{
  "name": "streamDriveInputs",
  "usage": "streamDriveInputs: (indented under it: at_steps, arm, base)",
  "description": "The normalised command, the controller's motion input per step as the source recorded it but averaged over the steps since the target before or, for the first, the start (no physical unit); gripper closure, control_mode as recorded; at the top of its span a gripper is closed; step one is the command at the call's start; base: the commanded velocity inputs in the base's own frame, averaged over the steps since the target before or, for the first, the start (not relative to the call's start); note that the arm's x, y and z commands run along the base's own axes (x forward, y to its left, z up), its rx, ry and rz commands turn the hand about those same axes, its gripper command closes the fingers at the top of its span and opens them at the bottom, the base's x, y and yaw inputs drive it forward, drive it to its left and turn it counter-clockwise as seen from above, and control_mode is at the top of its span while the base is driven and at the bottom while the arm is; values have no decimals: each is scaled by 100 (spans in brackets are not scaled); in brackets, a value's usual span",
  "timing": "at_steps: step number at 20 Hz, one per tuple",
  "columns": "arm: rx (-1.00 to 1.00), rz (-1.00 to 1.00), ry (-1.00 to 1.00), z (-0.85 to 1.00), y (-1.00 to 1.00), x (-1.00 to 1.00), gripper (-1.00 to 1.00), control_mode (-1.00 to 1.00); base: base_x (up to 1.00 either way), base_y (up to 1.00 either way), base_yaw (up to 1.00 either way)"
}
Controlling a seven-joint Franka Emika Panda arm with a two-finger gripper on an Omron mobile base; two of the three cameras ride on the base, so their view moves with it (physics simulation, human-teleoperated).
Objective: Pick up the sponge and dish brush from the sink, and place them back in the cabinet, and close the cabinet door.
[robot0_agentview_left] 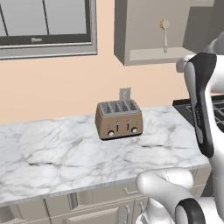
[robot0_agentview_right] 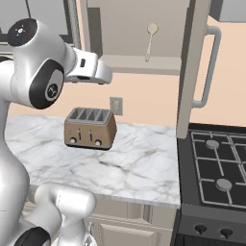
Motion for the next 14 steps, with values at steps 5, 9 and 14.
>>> streamDriveInputs:
  at_steps: [5,9,14]
  arm:
    - [0,1,0,0,0,-50,-100,-100]
    - [0,3,0,0,1,-44,-100,-100]
    - [-2,6,0,0,12,-42,-100,-100]
  base:
    - [0,0,0]
    - [0,0,0]
    - [0,0,0]
